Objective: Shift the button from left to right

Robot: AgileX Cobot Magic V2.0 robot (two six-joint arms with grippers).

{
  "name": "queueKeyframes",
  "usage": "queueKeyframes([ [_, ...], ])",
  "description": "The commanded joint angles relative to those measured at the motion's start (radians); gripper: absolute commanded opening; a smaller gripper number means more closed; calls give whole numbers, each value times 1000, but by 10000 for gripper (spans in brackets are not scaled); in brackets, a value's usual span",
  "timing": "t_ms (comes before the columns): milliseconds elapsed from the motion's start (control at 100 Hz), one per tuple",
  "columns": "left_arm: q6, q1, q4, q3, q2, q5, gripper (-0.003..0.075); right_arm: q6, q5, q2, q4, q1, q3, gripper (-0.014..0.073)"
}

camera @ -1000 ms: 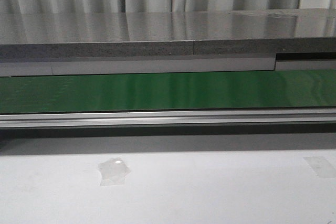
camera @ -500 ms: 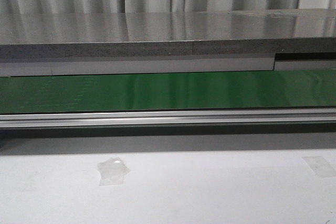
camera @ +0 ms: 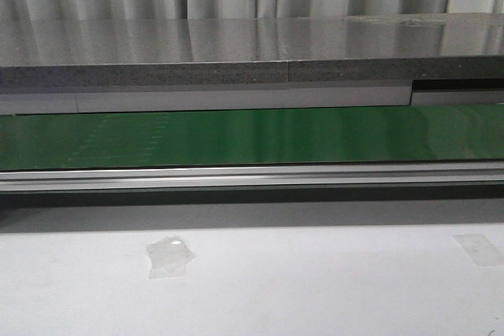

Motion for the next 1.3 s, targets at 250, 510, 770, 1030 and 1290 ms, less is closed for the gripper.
queueKeyframes([
  [250, -3, -5, -13, -29, 2, -74, -20, -18, -318, -357, 8, 89, 329, 444],
  [510, -3, -5, -13, -29, 2, -74, -20, -18, -489, -650, 9, 90, 628, 444],
  [770, -3, -5, -13, -29, 2, -74, -20, -18, -500, -958, 9, 90, 818, 444],
  [1030, -3, -5, -13, -29, 2, -74, -20, -18, -341, -1177, 10, 90, 865, 444],
  [1290, -3, -5, -13, -29, 2, -74, -20, -18, -324, -1212, 10, 90, 865, 377],
])
